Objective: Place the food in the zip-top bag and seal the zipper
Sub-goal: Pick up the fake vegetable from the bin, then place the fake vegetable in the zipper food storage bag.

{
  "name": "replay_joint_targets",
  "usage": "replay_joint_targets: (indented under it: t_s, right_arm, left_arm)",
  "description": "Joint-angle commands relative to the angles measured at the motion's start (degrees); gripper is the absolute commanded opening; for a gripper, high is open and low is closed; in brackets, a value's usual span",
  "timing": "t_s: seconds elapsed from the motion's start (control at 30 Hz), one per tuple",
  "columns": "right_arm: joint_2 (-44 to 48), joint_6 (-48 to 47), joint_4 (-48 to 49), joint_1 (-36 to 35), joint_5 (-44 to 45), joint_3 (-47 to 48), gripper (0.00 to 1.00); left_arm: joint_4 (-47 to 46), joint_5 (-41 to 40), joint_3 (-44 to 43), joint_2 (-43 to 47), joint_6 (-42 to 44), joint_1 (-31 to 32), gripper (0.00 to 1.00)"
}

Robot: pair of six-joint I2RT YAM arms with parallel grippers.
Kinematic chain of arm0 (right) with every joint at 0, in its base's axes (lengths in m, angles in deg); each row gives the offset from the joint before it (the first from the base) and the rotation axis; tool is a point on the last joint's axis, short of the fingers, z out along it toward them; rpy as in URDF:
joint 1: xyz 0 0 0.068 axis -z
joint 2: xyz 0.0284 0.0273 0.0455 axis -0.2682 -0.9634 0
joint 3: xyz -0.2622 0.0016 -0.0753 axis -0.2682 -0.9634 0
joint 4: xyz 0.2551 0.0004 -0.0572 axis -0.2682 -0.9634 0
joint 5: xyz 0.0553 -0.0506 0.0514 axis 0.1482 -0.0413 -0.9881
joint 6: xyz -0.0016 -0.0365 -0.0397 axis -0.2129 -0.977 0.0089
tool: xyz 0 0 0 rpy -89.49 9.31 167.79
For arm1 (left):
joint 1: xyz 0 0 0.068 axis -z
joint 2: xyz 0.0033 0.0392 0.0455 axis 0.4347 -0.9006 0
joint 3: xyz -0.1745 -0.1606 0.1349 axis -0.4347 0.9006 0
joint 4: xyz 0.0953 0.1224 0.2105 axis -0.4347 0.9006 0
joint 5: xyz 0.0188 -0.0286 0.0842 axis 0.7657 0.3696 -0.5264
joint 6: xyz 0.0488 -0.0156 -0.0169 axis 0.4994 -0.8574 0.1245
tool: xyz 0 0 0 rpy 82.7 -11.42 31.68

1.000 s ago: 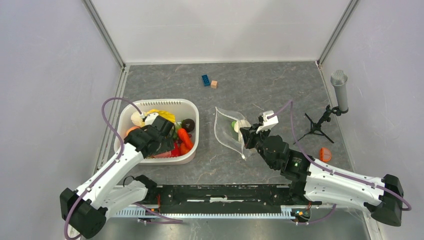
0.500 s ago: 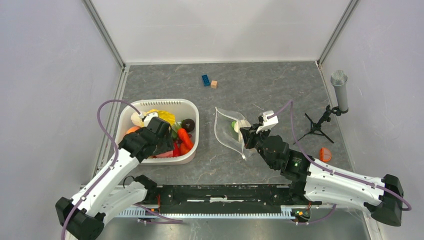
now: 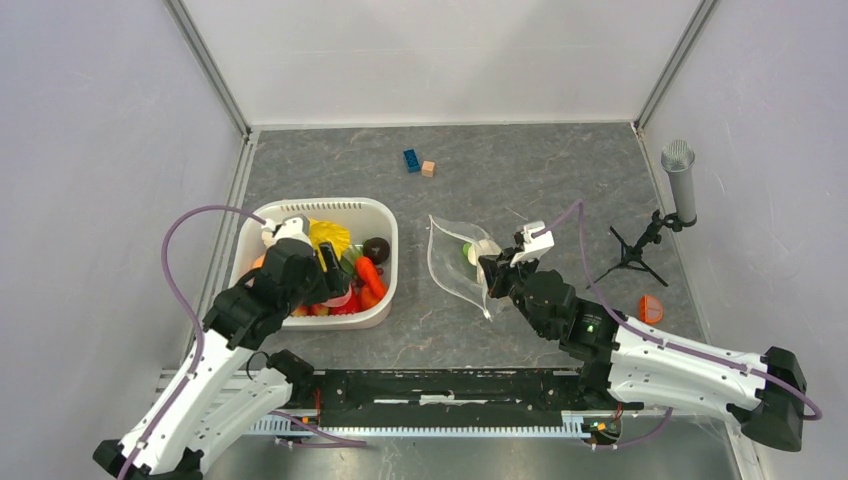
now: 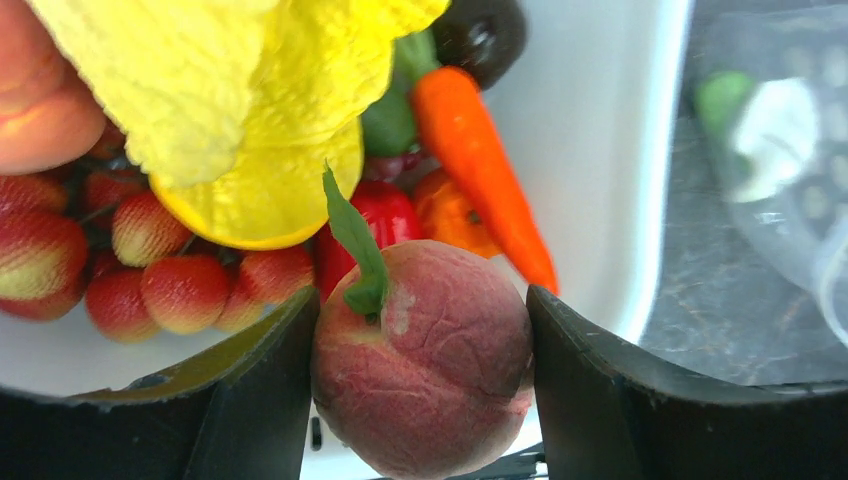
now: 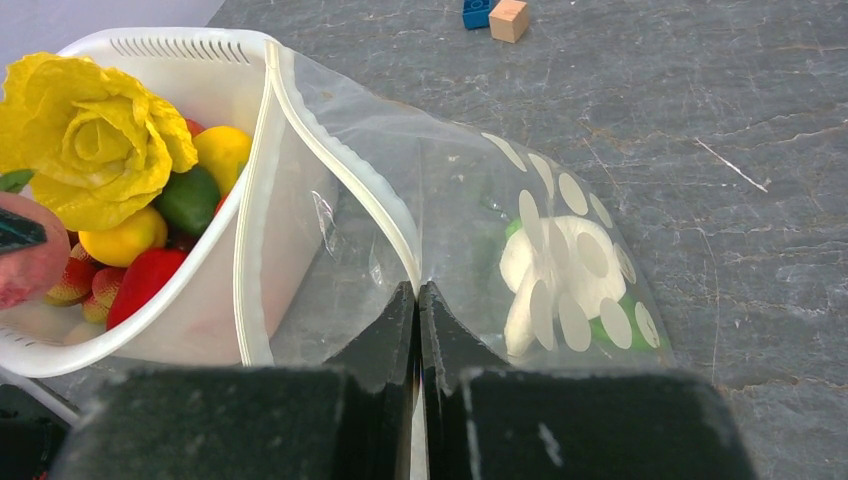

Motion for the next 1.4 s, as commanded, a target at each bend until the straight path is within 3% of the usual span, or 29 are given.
replay_joint_targets:
  t_s: [0.0,0.17,0.33,0.53,0.8,1.07,1.23,1.37]
  right_arm:
    - [-0.20,-0.05,0.75,0.29,0.27,2.37,0.06]
    - [-0.53,0.22,0.93,0.28,-0.30,2.37,0.06]
    - [-1.16,0.16,1.57,0.27,-2.23,2.84,0.06]
    - [-1.77,0.46,3.21,0.25,-4.61,3.00,0.06]
    - [-2.96,1.71,6.21,0.21,-8.53,3.39,0.05]
    - [-2.68,2.10,5.85,0.23,-8.51,3.89,0.05]
    - [-1.89,2.34,5.50,0.23,-7.74,3.72,0.05]
    - [-1.59,2.53,5.27,0.26,-6.79,3.54,0.05]
  left_arm:
    - [-8.87,6.90,-1.88,3.64,3.59,-0.24,0.30]
    - [-18.88,13.71,-0.81,6.96,2.95,-0.19,0.29]
    - [-29.86,26.98,1.42,4.30,-0.15,-0.18,0.31]
    - [-51.37,38.89,7.99,-0.59,-9.56,0.95,0.33]
    - [-55.33,21.61,6.36,-9.93,-3.50,15.89,0.34]
    - [-59.83,12.32,6.61,-19.56,-6.20,19.62,0.32]
    - [-59.90,7.92,4.40,-23.13,-6.06,21.61,0.44]
    - [-61.78,9.21,3.13,-25.23,-5.40,22.45,0.54]
